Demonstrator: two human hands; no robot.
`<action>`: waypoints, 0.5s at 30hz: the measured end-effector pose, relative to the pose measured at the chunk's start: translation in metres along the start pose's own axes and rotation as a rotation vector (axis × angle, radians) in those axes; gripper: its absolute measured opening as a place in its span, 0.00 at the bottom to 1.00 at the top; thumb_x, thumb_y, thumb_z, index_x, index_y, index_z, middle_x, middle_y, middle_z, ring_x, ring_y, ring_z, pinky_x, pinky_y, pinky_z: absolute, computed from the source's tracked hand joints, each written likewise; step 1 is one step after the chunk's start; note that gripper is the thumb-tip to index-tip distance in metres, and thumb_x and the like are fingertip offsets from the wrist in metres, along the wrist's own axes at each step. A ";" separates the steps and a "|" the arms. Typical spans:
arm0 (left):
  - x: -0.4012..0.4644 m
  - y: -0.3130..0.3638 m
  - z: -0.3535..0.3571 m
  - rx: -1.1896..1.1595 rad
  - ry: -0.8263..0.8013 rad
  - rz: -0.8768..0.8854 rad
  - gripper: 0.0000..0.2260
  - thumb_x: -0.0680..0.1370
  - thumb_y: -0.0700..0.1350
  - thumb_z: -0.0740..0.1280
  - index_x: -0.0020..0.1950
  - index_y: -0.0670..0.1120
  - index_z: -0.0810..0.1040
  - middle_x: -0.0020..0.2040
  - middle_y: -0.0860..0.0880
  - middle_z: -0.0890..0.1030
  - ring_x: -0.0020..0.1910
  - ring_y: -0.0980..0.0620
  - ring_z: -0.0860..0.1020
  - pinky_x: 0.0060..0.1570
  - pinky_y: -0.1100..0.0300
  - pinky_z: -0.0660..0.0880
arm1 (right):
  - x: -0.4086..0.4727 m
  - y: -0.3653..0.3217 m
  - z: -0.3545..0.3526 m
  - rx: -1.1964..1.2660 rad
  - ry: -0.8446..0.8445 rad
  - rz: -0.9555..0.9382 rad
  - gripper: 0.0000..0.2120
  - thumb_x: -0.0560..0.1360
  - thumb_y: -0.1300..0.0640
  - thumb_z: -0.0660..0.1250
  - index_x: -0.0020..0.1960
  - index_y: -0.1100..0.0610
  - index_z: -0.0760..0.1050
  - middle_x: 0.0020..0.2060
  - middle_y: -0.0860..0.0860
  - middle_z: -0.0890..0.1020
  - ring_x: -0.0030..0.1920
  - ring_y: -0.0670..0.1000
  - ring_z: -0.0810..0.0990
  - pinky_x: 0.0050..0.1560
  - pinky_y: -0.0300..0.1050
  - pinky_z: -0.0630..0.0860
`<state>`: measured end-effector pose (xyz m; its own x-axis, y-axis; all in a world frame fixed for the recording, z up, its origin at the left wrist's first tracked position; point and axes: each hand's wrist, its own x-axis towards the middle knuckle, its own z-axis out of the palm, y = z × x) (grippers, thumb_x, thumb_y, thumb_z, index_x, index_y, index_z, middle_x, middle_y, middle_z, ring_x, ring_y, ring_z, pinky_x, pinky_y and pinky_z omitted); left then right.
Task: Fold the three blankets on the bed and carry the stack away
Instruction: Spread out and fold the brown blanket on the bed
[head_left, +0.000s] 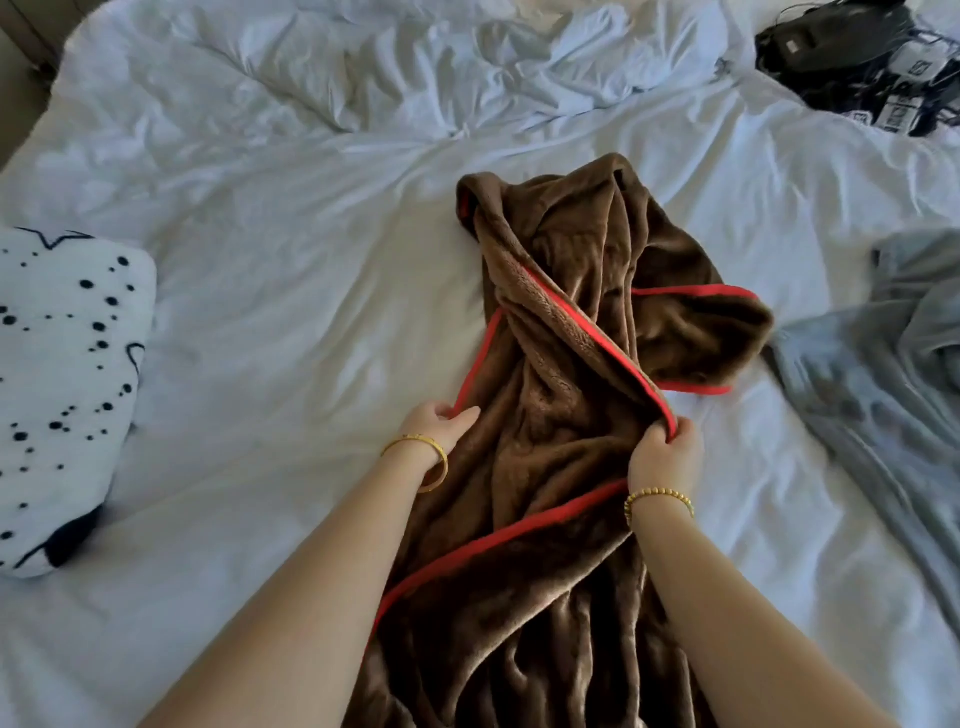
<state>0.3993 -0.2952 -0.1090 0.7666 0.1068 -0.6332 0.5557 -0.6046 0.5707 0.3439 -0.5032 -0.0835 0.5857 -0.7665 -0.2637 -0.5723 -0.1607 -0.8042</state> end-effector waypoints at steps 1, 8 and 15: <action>0.003 0.007 0.003 0.042 -0.040 0.011 0.22 0.75 0.57 0.65 0.63 0.43 0.75 0.60 0.45 0.78 0.58 0.45 0.76 0.59 0.56 0.70 | 0.000 0.000 0.001 -0.002 -0.011 -0.023 0.11 0.80 0.59 0.55 0.53 0.65 0.72 0.36 0.49 0.73 0.40 0.50 0.71 0.41 0.33 0.65; 0.004 0.007 -0.054 -0.237 0.659 -0.004 0.16 0.80 0.44 0.59 0.61 0.35 0.74 0.62 0.34 0.75 0.62 0.38 0.72 0.57 0.54 0.65 | -0.004 -0.016 0.003 -0.019 0.012 -0.168 0.11 0.79 0.56 0.57 0.42 0.59 0.71 0.30 0.47 0.71 0.31 0.43 0.69 0.30 0.33 0.63; 0.003 -0.050 -0.107 -0.412 0.265 -0.100 0.16 0.76 0.50 0.66 0.58 0.42 0.79 0.55 0.38 0.80 0.54 0.41 0.79 0.59 0.46 0.74 | -0.078 -0.068 0.065 0.056 -0.323 -0.376 0.12 0.77 0.60 0.58 0.56 0.55 0.77 0.43 0.48 0.79 0.45 0.47 0.76 0.46 0.38 0.68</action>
<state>0.4085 -0.1805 -0.0833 0.7288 0.3777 -0.5712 0.6705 -0.2246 0.7071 0.3739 -0.3920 -0.0429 0.8983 -0.4290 -0.0947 -0.2612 -0.3483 -0.9002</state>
